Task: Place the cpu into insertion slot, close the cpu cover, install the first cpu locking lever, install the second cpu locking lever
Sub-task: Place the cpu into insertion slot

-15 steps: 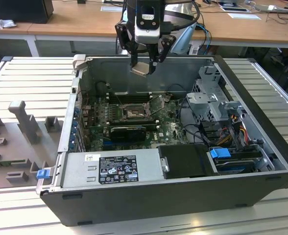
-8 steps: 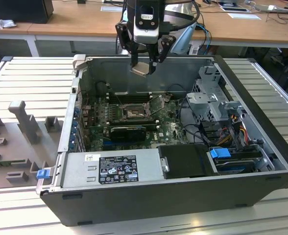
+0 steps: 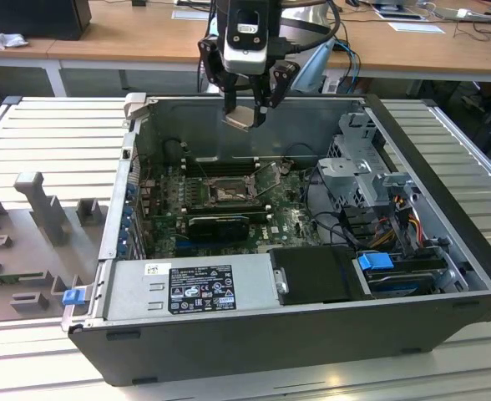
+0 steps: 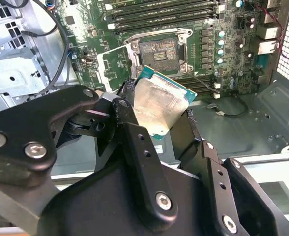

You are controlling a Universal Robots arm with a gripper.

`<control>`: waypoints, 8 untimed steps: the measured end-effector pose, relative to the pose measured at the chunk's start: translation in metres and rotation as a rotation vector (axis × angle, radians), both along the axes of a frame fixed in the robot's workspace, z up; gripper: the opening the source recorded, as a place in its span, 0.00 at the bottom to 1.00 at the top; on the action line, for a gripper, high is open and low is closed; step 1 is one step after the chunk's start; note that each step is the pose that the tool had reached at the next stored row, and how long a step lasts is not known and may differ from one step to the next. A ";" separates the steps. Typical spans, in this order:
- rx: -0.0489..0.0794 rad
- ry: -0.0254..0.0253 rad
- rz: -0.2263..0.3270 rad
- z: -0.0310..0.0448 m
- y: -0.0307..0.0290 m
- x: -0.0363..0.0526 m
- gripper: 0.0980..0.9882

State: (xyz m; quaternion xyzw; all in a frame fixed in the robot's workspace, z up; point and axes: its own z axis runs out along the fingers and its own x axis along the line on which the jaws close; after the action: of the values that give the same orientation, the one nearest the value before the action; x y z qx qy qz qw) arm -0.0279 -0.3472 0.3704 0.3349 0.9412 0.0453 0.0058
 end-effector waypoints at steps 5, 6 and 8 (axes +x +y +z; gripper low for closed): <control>0.000 0.0000 -0.023 0.0000 0.0000 0.0000 0.49; 0.000 -0.0001 -0.032 0.0000 0.0000 0.0000 0.49; 0.000 0.0000 -0.044 0.0000 0.0000 0.0000 0.49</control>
State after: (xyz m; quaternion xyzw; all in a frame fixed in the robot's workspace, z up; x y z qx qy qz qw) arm -0.0279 -0.3472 0.3703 0.3555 0.9336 0.0452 0.0068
